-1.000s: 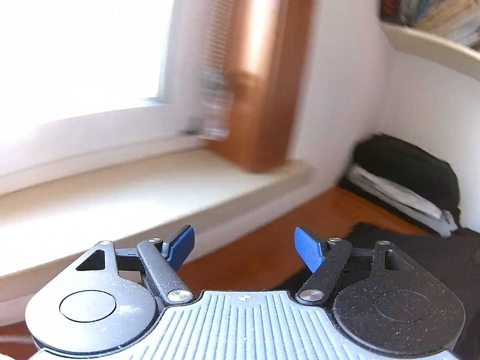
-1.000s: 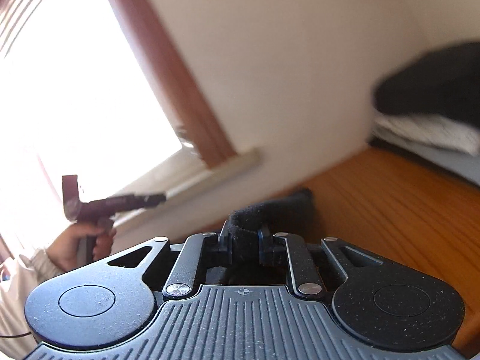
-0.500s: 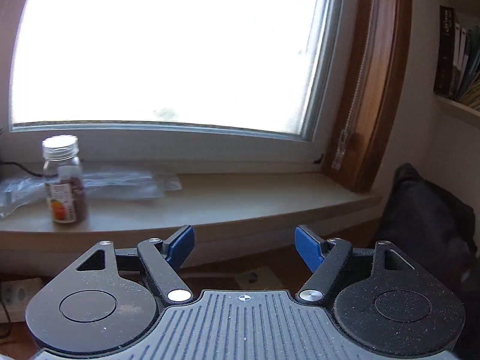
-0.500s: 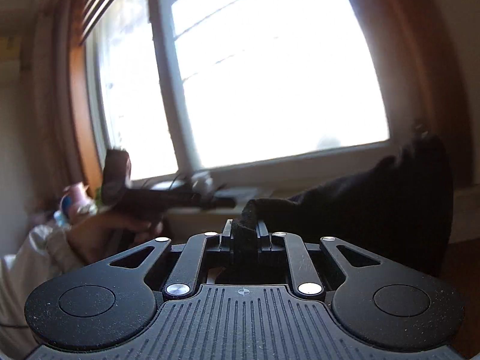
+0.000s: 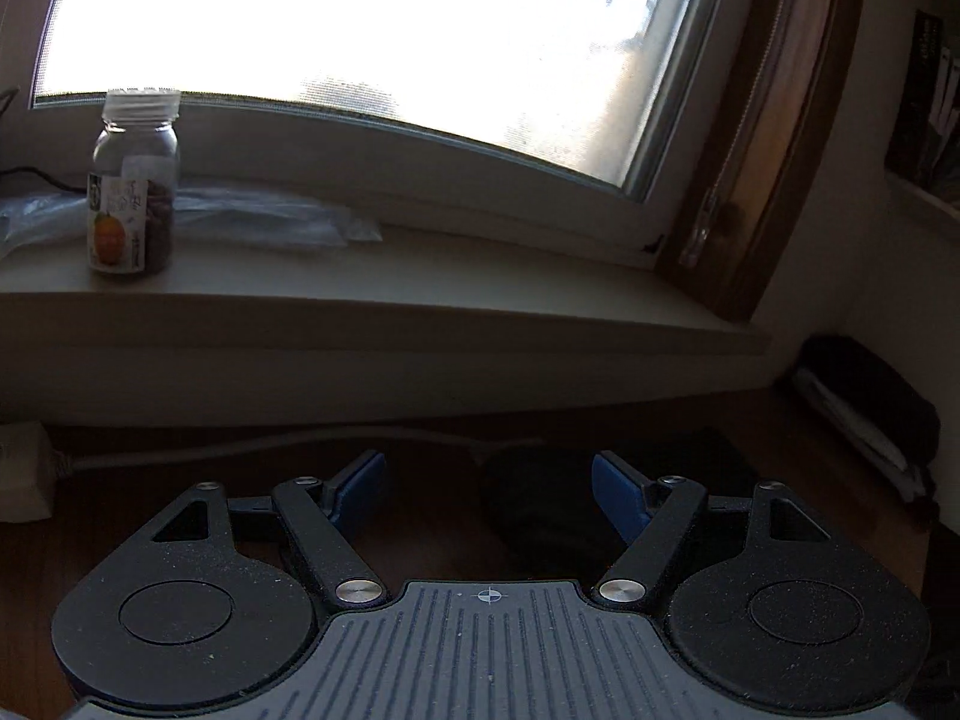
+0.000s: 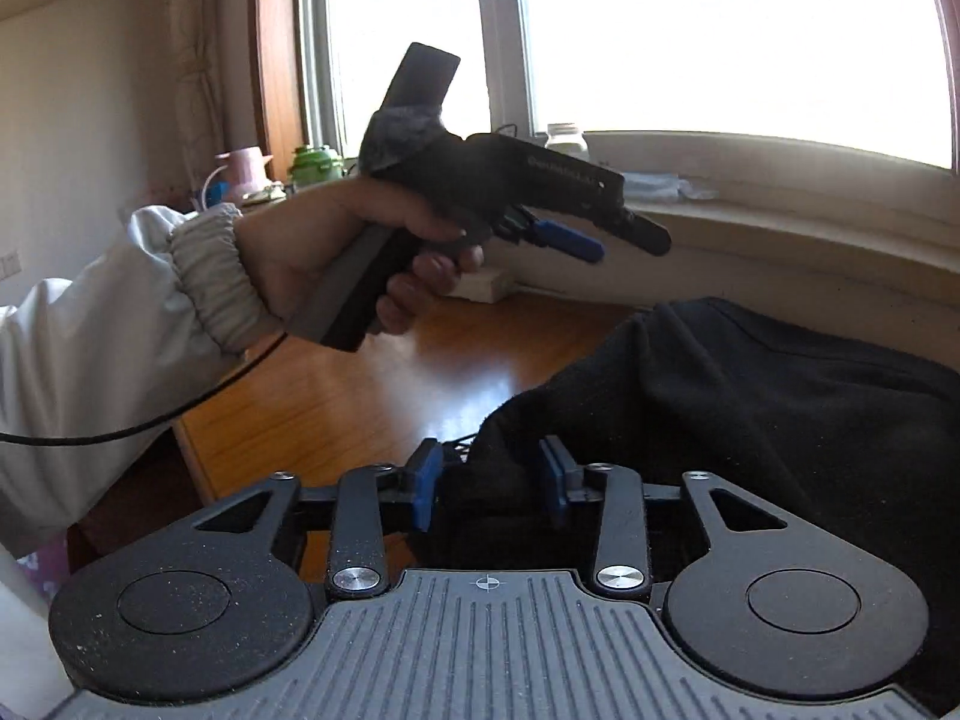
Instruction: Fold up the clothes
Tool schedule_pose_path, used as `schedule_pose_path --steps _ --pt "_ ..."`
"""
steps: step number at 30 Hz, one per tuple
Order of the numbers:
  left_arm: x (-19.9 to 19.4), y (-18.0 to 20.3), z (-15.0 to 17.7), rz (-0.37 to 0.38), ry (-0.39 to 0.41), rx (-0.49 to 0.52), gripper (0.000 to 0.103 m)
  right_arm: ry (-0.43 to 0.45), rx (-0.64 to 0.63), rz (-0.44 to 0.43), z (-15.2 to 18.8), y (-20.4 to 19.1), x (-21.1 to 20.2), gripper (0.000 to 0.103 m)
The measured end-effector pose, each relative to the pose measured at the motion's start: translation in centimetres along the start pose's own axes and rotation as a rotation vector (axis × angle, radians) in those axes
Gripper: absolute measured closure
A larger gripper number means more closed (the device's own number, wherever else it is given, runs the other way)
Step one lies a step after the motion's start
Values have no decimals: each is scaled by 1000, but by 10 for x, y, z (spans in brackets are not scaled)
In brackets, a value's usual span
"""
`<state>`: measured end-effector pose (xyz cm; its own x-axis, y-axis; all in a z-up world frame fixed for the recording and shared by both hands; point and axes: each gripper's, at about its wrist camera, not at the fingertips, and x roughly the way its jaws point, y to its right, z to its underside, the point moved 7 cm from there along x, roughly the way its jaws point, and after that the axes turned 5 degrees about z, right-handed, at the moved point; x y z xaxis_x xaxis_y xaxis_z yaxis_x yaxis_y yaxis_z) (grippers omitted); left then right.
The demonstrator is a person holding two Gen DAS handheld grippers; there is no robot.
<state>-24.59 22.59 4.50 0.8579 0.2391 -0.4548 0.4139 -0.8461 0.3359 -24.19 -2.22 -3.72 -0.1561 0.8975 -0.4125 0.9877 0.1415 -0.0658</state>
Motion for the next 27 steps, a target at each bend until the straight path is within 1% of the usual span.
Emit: schedule_pose_path --steps 1,3,5,6,7,8,10,11,12,15,17,18,21,22,24,27 --pt "-2 4 6 8 5 4 24 4 -11 9 0 0 -8 58" --pt "-9 12 19 18 20 16 26 7 -32 34 3 5 -19 51" --pt "-20 17 35 31 23 12 37 -2 -45 64 8 12 -29 51" --pt "-25 19 43 39 25 9 49 -7 -52 81 12 14 -32 51" --pt "-34 22 51 56 29 2 57 -11 -63 101 14 14 -34 51" --pt "-43 24 59 73 32 -5 59 -12 -75 116 16 17 -36 51" --pt "-59 31 73 96 37 -7 59 -1 -97 144 22 25 -34 52" --pt "-65 34 80 104 38 -14 59 2 -107 155 24 28 -34 55" --pt "-72 38 86 110 39 -21 57 -1 -119 163 25 29 -37 58" --pt "-86 46 99 86 45 -32 47 -9 -145 183 28 30 -39 58" --pt "-93 55 105 61 57 -7 45 -30 -166 186 32 27 -38 58" --pt "-99 62 108 63 66 -2 44 -43 -174 187 36 24 -37 58" --pt "-111 83 117 82 84 16 37 -46 -172 176 46 16 -39 59" --pt "-112 91 120 92 86 28 37 -42 -158 173 48 17 -41 59" --pt "-112 109 126 108 73 84 36 -29 -135 178 49 20 -47 58" --pt "-100 122 132 99 33 163 37 0 -98 203 48 30 -56 58"
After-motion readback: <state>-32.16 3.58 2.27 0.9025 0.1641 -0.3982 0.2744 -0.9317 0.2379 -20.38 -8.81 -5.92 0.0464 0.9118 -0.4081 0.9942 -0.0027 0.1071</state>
